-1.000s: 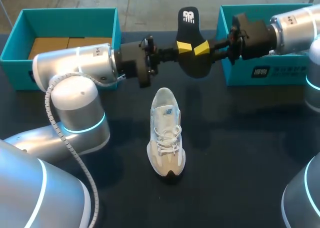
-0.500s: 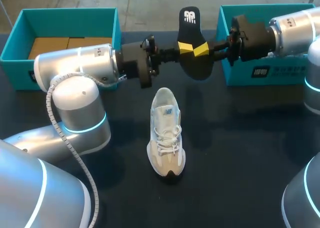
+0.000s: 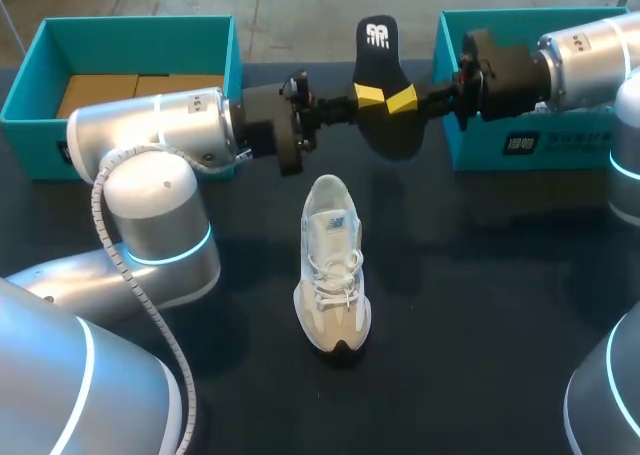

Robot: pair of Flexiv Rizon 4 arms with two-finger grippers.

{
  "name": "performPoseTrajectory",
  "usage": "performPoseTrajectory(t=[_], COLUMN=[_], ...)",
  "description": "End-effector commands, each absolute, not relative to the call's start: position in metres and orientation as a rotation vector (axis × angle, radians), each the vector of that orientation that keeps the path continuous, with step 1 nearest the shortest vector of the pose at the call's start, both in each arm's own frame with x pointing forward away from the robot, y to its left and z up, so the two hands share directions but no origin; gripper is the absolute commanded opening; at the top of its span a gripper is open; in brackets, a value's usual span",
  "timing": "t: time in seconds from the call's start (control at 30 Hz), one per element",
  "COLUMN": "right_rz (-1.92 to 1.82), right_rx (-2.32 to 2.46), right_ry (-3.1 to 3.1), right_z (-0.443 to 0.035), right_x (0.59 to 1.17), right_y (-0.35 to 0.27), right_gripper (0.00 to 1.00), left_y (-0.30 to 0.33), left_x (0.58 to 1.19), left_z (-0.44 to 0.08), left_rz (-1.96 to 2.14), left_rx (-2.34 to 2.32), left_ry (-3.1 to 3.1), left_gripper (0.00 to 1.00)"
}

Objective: Take the shoe out of the shoebox, open the shoe tongue, remove and reinsert the insole, then place the shoe into the shoebox

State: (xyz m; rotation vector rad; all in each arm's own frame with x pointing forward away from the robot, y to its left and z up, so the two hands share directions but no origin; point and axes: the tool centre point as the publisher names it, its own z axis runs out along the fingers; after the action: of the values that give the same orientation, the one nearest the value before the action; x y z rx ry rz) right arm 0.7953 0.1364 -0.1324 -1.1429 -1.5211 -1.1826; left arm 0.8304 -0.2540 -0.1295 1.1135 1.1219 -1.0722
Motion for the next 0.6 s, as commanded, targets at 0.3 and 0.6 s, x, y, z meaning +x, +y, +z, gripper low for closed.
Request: performPoseTrajectory(t=[0.3, 0.6], right_rz=[-1.181, -1.21], right_rx=[-1.142, -1.224], right_ry=[-1.532, -1.559], right_z=[-0.132, -0.132], right_x=[0.797, 0.791], right_y=[0.138, 0.117], right_gripper=[0.0, 0.0], left_y=[-0.25, -0.224], left_x=[0.832, 0.84], left_z=[-0.133, -0.133], left_rz=[-1.035, -1.03], left_rx=[1.171, 1.252], left_ry=[1.117, 1.118], left_gripper=[1.0, 1.0])
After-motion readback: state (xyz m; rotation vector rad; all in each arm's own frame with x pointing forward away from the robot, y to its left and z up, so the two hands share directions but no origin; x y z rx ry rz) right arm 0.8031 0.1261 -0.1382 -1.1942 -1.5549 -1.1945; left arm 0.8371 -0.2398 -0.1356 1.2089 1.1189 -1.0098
